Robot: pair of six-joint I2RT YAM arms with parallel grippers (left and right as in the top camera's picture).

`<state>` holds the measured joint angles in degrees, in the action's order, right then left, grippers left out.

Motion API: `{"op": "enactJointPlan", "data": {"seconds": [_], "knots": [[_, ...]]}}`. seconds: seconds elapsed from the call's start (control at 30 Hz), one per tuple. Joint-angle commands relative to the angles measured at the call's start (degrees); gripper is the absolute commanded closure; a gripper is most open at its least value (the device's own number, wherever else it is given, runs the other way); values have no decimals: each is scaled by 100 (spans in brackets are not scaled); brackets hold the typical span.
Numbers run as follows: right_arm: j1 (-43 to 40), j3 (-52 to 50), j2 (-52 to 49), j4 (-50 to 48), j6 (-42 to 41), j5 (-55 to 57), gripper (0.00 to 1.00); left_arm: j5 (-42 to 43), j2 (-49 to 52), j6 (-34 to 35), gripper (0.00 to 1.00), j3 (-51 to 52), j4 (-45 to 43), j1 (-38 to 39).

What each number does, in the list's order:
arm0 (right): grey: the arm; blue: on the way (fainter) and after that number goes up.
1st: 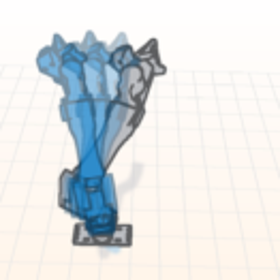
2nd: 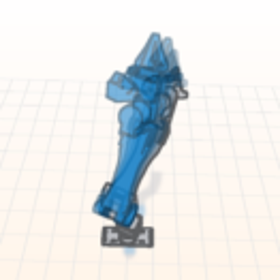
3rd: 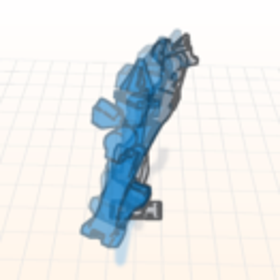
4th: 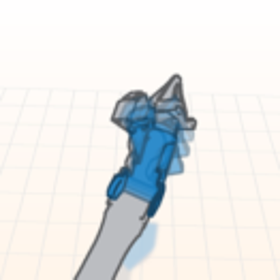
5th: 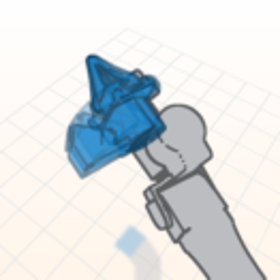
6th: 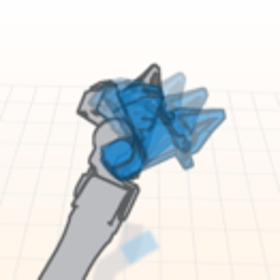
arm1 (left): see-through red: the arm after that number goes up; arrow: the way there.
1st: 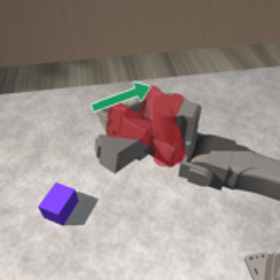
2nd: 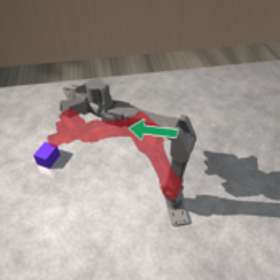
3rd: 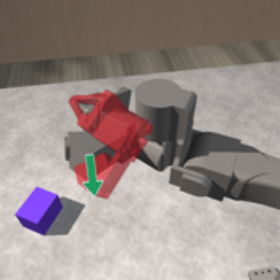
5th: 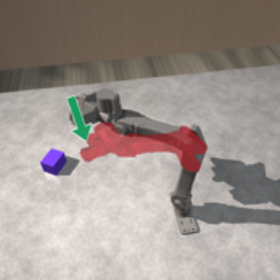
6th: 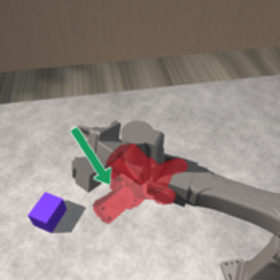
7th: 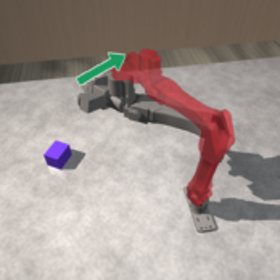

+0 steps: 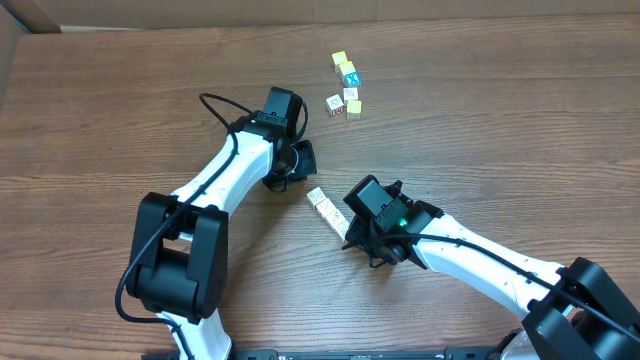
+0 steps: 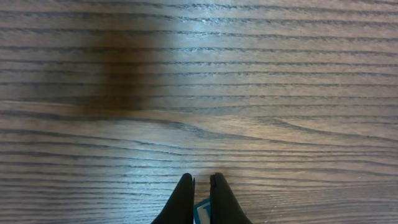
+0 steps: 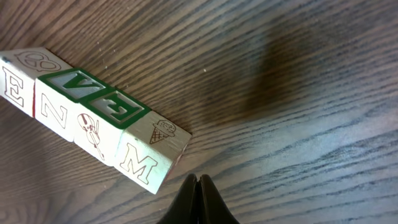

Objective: Flip 4 blocks

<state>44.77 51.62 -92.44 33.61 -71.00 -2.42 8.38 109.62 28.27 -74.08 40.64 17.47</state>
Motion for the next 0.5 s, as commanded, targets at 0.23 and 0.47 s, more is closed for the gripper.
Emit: {"op": "enactJointPlan", "data": {"seconds": [0.23,0.47], "knots": [[356,-142,-96,-90,-1128,190,96,68,245,-129,96,-59,68,203],[446,-142,-188,-203,-1176,424,96,48,258,-129,96,-55,133,221]]}}
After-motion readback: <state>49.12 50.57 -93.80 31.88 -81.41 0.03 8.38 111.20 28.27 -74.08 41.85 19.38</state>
